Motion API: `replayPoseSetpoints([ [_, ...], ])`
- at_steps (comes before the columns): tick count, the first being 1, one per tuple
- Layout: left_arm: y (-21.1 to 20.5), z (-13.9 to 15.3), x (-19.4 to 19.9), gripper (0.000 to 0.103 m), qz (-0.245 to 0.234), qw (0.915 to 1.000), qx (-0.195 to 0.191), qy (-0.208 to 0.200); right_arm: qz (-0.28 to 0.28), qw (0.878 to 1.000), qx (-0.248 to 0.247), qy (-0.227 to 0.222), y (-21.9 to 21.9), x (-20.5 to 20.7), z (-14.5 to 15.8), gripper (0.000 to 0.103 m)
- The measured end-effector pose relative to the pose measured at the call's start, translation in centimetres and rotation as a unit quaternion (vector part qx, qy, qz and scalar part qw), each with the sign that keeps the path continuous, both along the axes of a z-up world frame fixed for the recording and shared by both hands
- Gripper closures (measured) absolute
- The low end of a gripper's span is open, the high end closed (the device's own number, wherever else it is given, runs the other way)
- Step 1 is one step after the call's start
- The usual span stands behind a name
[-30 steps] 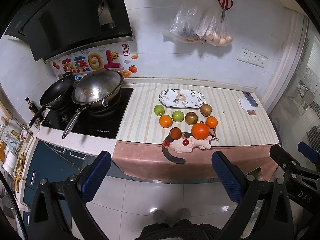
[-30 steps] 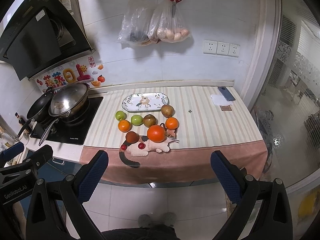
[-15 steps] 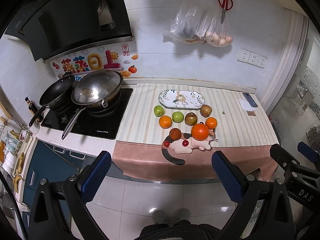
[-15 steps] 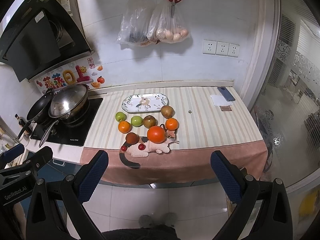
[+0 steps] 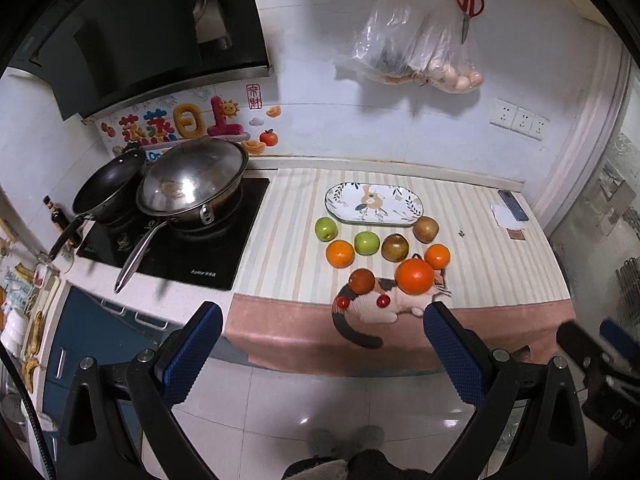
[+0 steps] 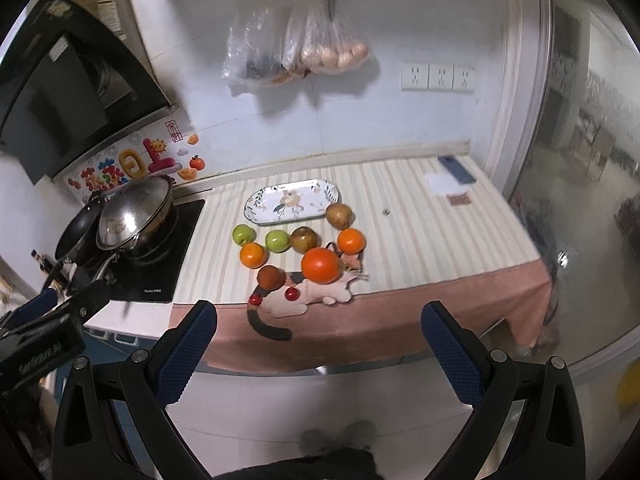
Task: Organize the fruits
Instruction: 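Grasp the brown round fruit with left tool while right tool grasps the large orange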
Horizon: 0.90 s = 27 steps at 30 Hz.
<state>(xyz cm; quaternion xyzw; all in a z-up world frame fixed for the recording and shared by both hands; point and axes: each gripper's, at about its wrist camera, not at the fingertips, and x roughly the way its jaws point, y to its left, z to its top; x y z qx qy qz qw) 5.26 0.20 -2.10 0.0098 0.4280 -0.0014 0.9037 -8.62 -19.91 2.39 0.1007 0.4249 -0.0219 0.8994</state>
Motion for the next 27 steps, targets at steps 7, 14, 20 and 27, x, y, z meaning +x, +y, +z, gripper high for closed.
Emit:
replayPoseSetpoints([
  [7, 1.2, -5.8, 7.5, 0.000, 0.007, 0.9978, 0.008, 0.065, -0.008, 0.997, 0.046, 0.058, -0.5, 6.6, -6.6, 0.000],
  [14, 0.4, -14.9, 16.0, 0.000, 0.018, 0.9820, -0.013, 0.187, 0.012, 0.988, 0.069, 0.134, -2.0, 16.4, -15.4, 0.000],
  [20, -1.5, -23.6, 22.4, 0.010, 0.041, 0.9508, -0.059, 0.301, 0.053, 0.975, 0.085, 0.196, -2.5, 25.3, -23.3, 0.000],
  [27, -4.4, -31.6, 26.8, 0.016, 0.050, 0.9187, -0.071, 0.385, 0.095, 0.958, 0.091, 0.256, -2.2, 31.8, -30.1, 0.000],
])
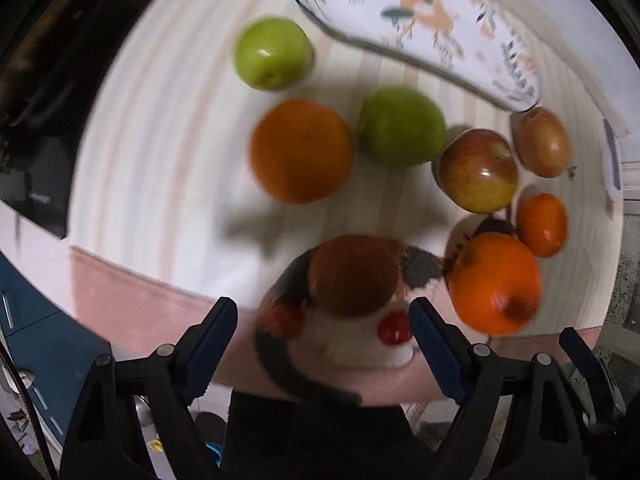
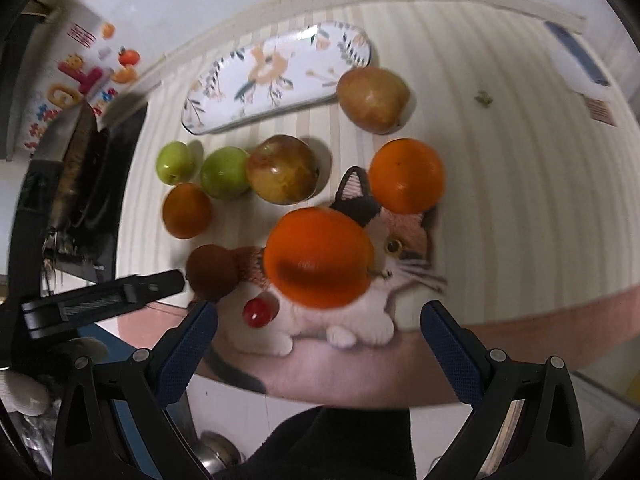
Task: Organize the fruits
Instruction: 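Grasp the brown round fruit with left tool while right tool grasps the large orange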
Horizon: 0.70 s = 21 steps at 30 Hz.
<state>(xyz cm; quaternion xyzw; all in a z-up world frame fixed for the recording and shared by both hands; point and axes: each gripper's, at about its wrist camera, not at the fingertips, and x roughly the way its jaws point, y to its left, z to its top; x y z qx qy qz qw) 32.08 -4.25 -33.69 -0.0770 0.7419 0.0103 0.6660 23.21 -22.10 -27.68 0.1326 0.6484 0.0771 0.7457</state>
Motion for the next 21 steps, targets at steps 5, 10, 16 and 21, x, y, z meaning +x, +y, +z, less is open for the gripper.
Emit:
replayPoseSetpoints([
  [5, -0.8, -2.8, 0.7, 0.030, 0.008, 0.9995, 0.000, 0.032, 0.022, 0.999, 0.007, 0.040, 0.4, 2.3, -3.4, 0.000],
  [10, -1.9, -2.8, 0.7, 0.049, -0.007, 0.9997, 0.005, 0.022, 0.034, 0.997, 0.020, 0.073, 1.0, 3.8, -5.8, 0.004],
  [16, -2.2, -2.3, 0.6, 0.049, -0.022, 0.9994, 0.023, 0.016, 0.034, 0.994, 0.042, 0.091, 2.2, 4.8, -7.5, 0.012],
  [21, -1.4, -2.1, -0.2, 0.050, -0.018, 0.9995, 0.022, 0.011, 0.032, 0.992, 0.055, 0.105, 2.7, 4.9, -8.5, 0.018],
])
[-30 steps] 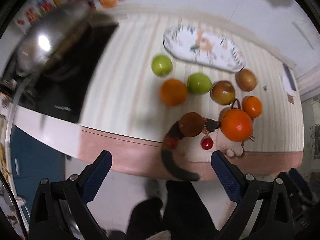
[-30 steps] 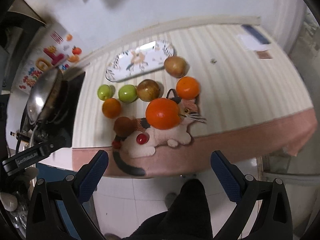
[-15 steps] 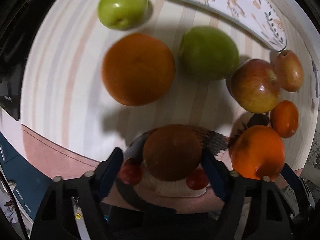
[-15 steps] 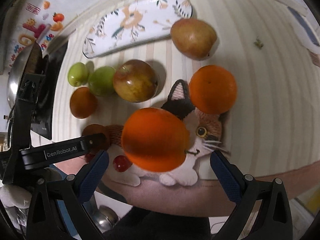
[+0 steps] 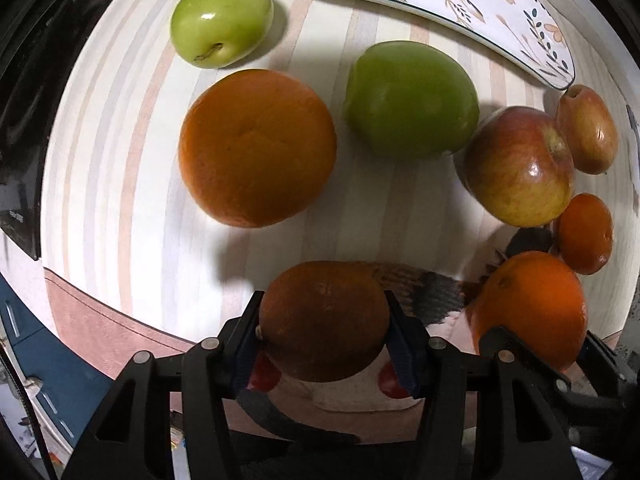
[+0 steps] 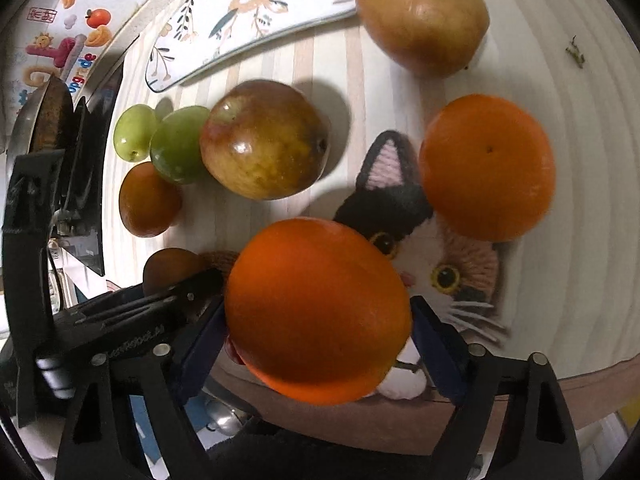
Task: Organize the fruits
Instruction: 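Carry both fruits onto the floral plate and open both tools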
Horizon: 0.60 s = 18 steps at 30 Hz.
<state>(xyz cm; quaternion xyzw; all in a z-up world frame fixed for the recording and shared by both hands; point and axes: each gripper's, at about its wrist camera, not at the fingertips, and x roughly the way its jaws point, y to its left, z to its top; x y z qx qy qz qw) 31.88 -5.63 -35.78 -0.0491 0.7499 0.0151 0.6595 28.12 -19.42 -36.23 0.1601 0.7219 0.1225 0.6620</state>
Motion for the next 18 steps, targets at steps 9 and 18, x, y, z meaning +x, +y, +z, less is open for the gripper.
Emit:
replayPoseSetpoints([
  [9, -0.1, 2.2, -2.4, 0.051, -0.012, 0.9996, -0.002, -0.025, 0.005, 1.000, -0.026, -0.016, -0.1, -0.7, 0.8, 0.019],
  [18, 1.5, 9.8, -3.9, 0.051, -0.012, 0.9970, -0.052, -0.055, -0.010, 0.999, 0.002, -0.033, -1.6, -1.0, 5.0, 0.019],
])
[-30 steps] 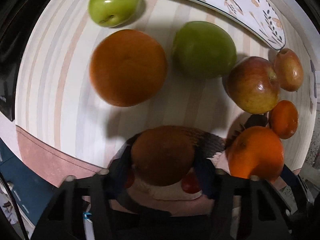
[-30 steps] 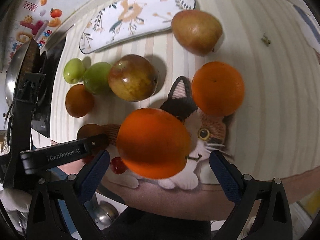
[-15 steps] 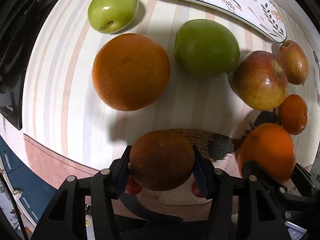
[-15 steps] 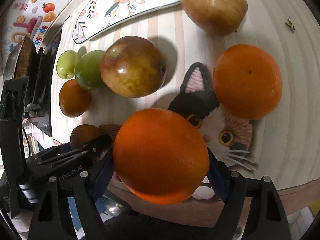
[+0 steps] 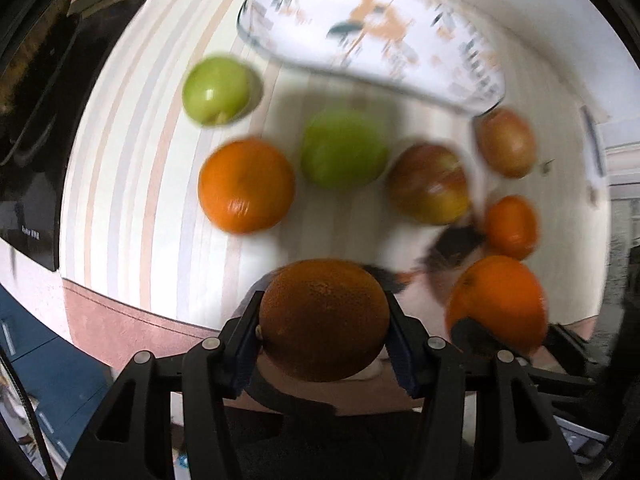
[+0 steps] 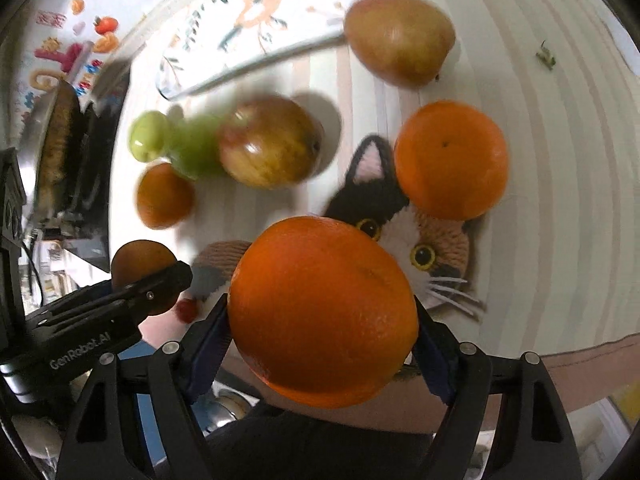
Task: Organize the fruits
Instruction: 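Carry both fruits onto the floral plate and open both tools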
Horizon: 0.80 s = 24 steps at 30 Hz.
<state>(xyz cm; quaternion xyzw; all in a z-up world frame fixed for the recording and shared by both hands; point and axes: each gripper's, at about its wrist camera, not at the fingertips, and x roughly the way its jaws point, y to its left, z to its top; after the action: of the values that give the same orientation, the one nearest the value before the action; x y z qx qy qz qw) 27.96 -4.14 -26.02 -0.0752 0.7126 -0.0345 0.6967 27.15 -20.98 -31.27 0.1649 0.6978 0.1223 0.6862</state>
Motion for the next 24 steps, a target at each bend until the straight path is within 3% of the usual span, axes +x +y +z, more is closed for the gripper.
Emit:
replayPoseSetpoints([
  [7, 0.6, 9.4, 6.7, 0.050, -0.002, 0.9966, -0.044, -0.070, -0.011, 0.997, 0.025, -0.066, -0.6, 5.0, 7.2, 0.019],
  [11, 0.8, 10.4, 12.1, 0.050, -0.008, 0.9954, -0.023, -0.093, -0.016, 0.995, 0.011, -0.098, -0.5, 10.6, 8.8, 0.019],
  [13, 0.8, 9.1, 15.0, 0.050, -0.009, 0.9963, -0.012, -0.085, -0.015, 0.994, -0.011, -0.109, -0.5, 13.7, 8.5, 0.019],
  [16, -0.5, 3.2, 20.4, 0.050, -0.013, 0.9978, 0.008, -0.065, -0.007, 0.994, -0.038, -0.100, 0.2, 18.4, 6.3, 0.019],
  [19, -1.5, -1.4, 24.4, 0.050, 0.000, 0.9998, 0.000, -0.021, 0.005, 0.995, -0.065, -0.081, 0.5, 21.5, 3.6, 0.019],
  [24, -0.9, -5.4, 27.1, 0.050, 0.013, 0.9995, -0.014, 0.024, 0.020, 0.995, -0.084, -0.048, 1.4, 24.4, 0.1, 0.019],
])
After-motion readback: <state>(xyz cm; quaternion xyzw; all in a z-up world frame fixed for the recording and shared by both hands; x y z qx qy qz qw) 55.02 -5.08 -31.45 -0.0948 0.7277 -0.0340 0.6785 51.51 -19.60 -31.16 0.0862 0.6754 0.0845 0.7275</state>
